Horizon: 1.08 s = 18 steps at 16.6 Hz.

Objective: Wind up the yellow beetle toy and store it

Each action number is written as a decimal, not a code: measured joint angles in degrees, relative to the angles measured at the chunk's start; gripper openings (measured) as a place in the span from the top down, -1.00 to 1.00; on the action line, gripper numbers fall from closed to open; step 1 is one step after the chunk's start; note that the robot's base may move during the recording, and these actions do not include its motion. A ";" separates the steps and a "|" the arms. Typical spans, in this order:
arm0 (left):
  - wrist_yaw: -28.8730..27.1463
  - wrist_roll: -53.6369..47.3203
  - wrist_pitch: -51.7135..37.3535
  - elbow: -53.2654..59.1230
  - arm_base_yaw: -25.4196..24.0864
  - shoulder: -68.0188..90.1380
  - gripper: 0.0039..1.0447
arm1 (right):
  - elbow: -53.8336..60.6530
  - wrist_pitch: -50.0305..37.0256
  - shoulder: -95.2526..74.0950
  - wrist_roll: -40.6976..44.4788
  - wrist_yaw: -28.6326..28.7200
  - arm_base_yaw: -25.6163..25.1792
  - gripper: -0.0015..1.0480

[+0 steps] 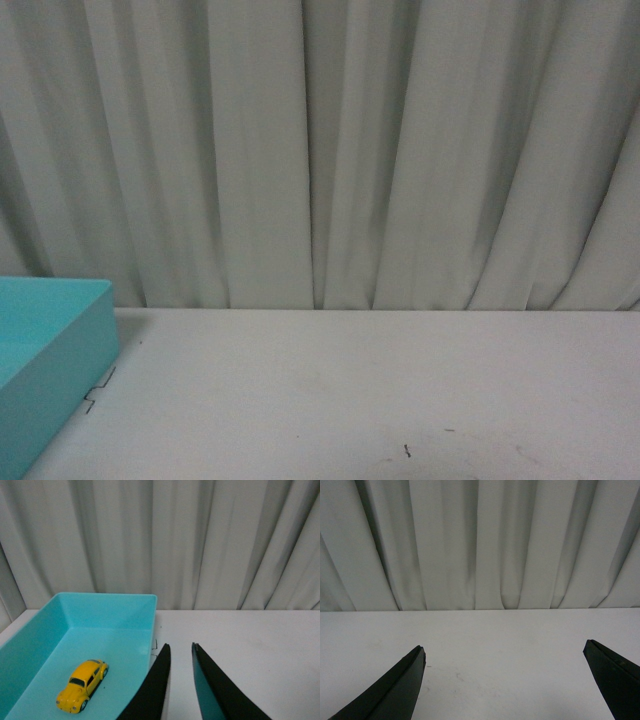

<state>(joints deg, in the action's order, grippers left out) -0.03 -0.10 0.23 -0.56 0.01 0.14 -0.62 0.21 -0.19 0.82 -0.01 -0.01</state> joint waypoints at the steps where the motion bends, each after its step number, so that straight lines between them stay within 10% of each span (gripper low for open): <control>1: 0.00 0.00 0.02 0.00 0.00 0.00 0.49 | 0.00 0.00 0.00 0.02 0.00 0.00 -0.87; 9: 0.00 -0.04 0.02 0.00 0.00 0.00 -0.91 | 0.00 0.09 0.00 0.02 -0.02 0.00 -0.87; 18: 0.00 -0.02 -0.07 0.00 0.00 -0.02 -0.88 | 0.00 0.00 0.04 0.00 0.00 0.00 -0.87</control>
<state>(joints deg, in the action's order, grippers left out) -0.03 -0.12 0.16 -0.56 0.01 0.12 -0.62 0.21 -0.14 0.82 -0.01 -0.01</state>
